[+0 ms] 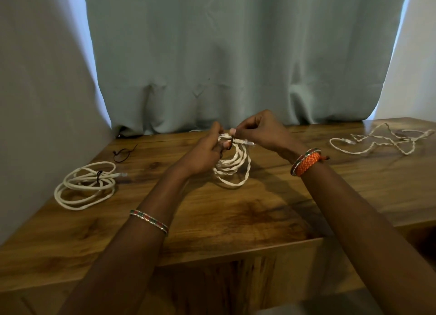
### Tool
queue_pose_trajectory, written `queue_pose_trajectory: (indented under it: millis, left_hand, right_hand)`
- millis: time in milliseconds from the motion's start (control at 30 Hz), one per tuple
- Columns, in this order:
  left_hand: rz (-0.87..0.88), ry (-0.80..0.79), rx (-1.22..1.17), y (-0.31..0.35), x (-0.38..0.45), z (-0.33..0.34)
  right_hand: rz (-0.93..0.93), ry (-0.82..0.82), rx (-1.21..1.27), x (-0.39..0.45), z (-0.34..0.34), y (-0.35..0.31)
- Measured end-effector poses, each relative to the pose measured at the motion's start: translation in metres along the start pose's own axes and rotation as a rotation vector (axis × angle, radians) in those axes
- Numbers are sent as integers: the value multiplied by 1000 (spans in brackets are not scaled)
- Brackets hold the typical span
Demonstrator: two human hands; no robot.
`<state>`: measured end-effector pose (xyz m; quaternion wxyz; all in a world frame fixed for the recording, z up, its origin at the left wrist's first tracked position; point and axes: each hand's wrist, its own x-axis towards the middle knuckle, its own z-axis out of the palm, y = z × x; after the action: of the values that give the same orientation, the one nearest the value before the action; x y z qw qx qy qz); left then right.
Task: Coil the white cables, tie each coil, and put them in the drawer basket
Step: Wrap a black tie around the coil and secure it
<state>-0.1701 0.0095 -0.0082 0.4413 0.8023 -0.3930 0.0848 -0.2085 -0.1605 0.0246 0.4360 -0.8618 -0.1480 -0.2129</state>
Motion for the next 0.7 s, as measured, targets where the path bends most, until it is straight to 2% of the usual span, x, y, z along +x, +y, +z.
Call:
queue_pose_trajectory:
  millis: [133,367,533,700]
  left_hand:
    - [30,27,-124,4,1,-1]
    - [45,86,-132,5,1,0]
    - [3,100,-86,0,1,1]
    - [-92,101,-83,-9,7,-1]
  right_hand:
    - [72,26,130,5,0,-3]
    - [210,45,254,6,2,-7]
    - [218,-57,187,8,-2,-8]
    - [167,-41,132,7,2,-6]
